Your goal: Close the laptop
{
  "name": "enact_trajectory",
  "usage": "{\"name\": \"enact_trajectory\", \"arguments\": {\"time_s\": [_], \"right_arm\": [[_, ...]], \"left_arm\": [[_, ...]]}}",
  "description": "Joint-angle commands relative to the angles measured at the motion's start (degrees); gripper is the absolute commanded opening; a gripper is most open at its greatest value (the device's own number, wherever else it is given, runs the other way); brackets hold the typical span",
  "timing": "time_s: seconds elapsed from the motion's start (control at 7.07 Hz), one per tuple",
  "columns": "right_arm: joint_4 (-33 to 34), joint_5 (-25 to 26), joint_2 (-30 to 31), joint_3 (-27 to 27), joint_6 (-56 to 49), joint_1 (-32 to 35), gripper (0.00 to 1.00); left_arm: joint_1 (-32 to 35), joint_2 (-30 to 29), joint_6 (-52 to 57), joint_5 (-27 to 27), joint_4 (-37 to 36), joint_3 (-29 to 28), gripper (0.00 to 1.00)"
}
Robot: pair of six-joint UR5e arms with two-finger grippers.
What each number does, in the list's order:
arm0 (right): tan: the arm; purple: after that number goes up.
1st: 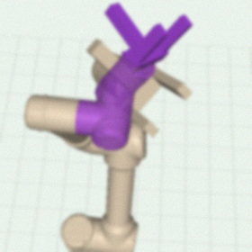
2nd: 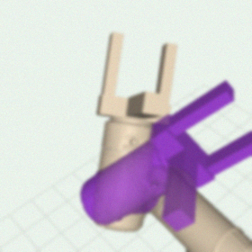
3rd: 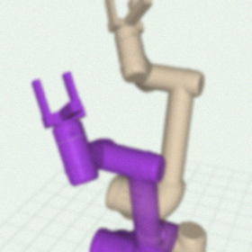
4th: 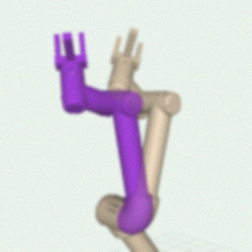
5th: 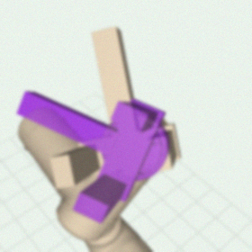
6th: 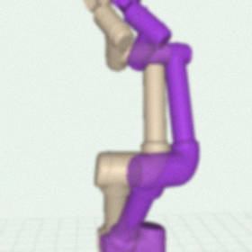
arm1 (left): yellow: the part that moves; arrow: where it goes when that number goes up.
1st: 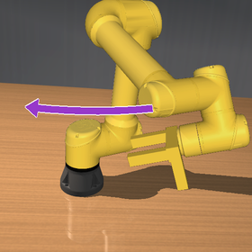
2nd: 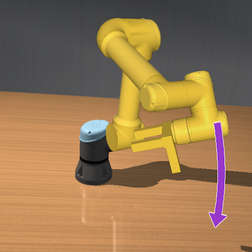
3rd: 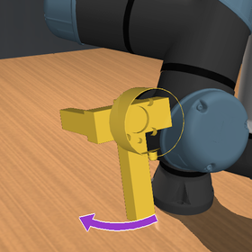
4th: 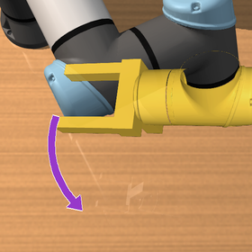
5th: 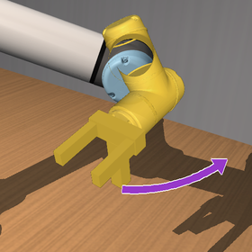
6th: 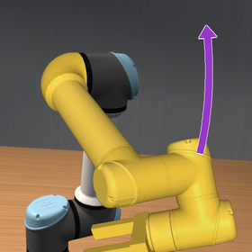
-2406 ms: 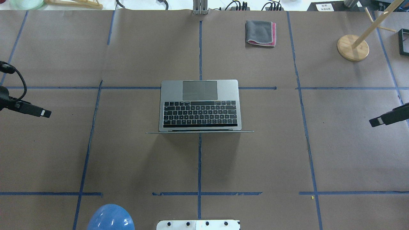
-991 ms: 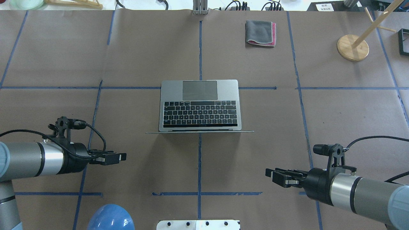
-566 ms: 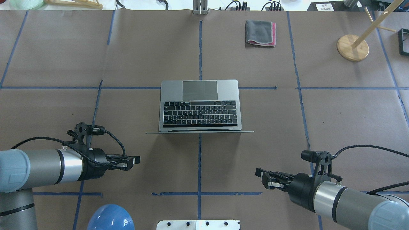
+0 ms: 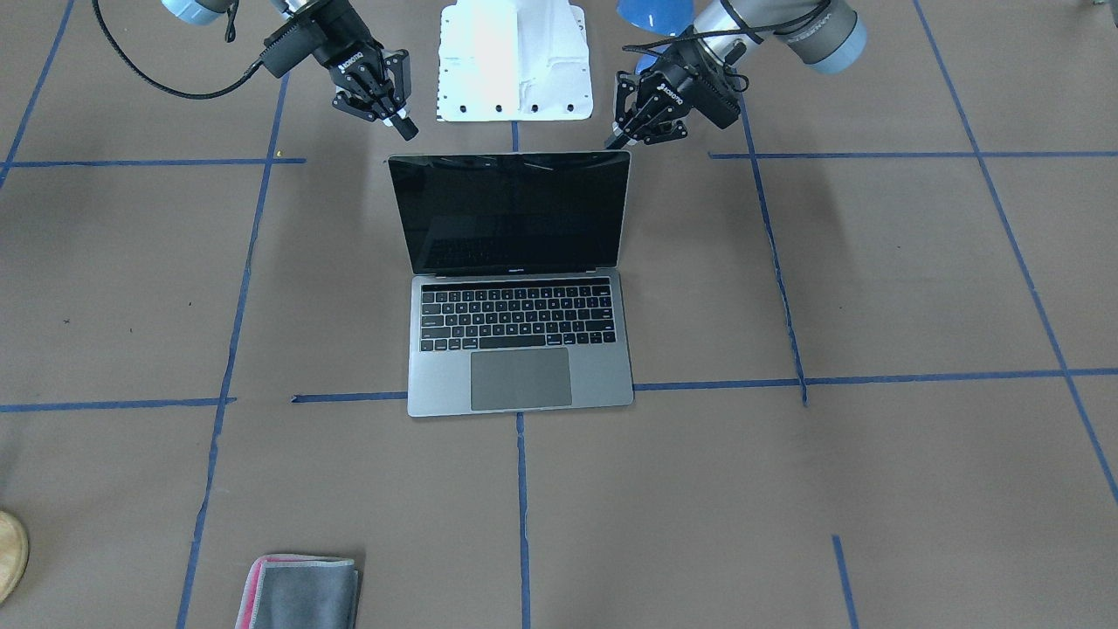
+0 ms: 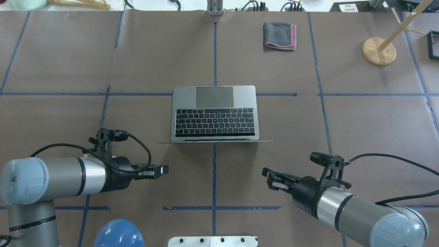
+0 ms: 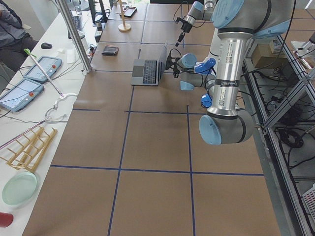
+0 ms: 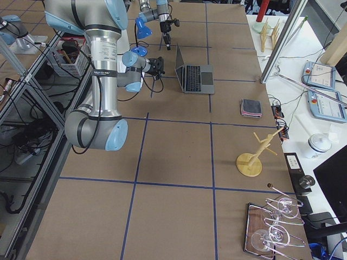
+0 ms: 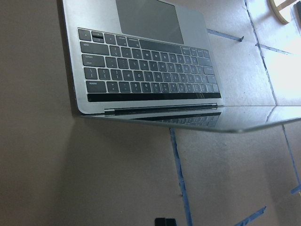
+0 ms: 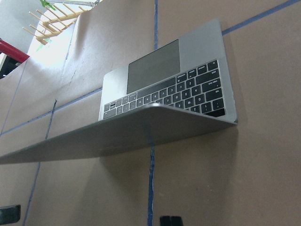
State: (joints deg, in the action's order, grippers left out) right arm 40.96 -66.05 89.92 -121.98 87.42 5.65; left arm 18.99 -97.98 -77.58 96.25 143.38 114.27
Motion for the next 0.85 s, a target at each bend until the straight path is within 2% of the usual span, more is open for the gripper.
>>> {"name": "enact_trajectory", "arguments": {"time_s": [0.0,0.71], "right_arm": [[0.27,0.22,-0.18,-0.01,0.12,2.95,0.00],[0.35,0.13,-1.32,0.43,0.21,4.46,0.00]], "left_arm": [[0.08,-1.34,-0.20,0.00,-0.03,0.16,0.00],[2.45,-1.43,-0.20,-0.09,-0.03,0.34,0.00]]}}
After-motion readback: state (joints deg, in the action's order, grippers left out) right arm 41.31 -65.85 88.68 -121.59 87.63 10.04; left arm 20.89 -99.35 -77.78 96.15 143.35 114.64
